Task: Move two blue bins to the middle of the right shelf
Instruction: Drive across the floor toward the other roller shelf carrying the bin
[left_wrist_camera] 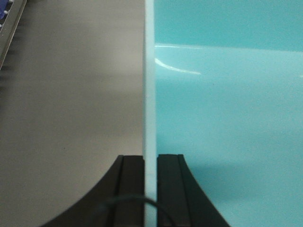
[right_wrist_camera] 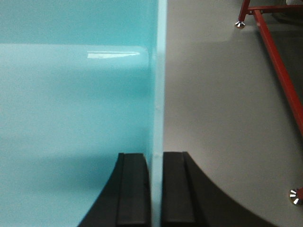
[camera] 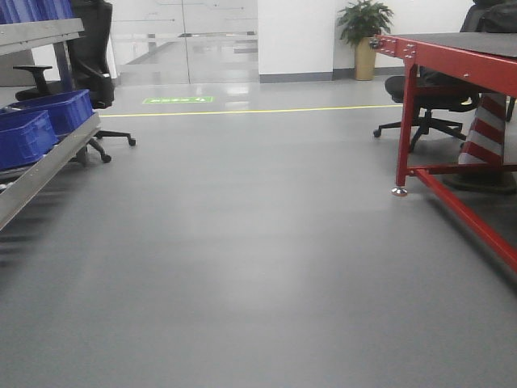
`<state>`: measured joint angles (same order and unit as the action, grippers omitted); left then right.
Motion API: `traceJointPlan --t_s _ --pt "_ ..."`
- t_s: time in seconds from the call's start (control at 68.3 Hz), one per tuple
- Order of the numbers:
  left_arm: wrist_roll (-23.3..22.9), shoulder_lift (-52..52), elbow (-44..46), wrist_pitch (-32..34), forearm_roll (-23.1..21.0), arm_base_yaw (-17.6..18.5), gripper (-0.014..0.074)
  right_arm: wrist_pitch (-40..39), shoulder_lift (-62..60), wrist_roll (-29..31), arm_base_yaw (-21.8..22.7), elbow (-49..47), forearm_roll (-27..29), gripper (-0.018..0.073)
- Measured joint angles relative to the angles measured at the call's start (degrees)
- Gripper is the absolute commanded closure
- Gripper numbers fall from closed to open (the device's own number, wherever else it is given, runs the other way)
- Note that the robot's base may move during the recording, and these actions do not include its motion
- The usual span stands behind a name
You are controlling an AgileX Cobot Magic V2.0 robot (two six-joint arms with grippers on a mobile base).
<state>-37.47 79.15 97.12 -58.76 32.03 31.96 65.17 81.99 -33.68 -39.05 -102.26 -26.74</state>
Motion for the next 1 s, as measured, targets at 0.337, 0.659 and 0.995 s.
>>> traceJointPlan --t_s 0.337,0.659,0.995 --pt "-0.1 3.4 0.2 3.8 0.4 0.0 0.0707 0.4 0.0 0.0 0.3 0.0 -2.3 0.0721" --pt "-0.3 7.5 0.2 10.6 1.3 -0.5 0.0707 -0.7 0.0 0.0 0.9 0.0 -4.2 0.0721" --pt "-0.6 9.8 0.3 13.4 1.4 -0.6 0.0707 -0.9 0.0 0.0 1.0 0.0 -5.5 0.0721"
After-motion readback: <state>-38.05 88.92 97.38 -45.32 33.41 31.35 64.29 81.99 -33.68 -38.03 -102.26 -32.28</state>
